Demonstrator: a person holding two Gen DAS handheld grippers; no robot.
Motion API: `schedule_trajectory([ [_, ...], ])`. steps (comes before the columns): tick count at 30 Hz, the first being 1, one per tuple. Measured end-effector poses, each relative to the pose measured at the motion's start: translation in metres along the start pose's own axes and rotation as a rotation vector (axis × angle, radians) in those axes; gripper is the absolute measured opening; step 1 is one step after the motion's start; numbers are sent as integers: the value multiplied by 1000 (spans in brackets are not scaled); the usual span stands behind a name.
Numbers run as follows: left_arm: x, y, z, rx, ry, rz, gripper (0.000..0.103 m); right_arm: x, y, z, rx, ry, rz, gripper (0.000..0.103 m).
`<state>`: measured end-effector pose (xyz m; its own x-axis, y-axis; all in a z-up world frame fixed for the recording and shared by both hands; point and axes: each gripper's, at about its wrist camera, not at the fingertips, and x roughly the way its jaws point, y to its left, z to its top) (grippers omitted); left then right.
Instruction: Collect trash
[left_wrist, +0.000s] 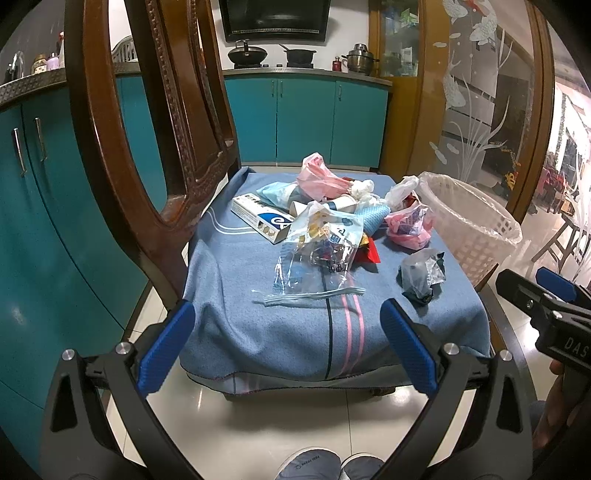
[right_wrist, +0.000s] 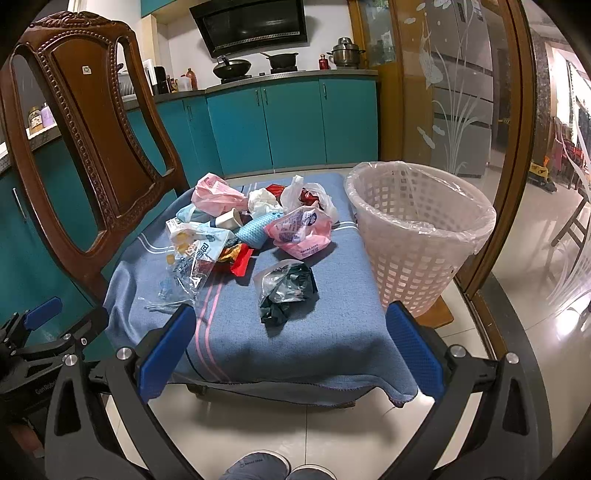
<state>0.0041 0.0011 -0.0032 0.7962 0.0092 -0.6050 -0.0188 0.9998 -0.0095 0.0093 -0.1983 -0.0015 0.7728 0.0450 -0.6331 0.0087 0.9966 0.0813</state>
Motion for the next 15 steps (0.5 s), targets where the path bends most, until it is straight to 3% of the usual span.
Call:
schedule_trajectory([
  [15,0,1,0,2,4,-2,100,-1,1,0,-5,1,-3,100],
])
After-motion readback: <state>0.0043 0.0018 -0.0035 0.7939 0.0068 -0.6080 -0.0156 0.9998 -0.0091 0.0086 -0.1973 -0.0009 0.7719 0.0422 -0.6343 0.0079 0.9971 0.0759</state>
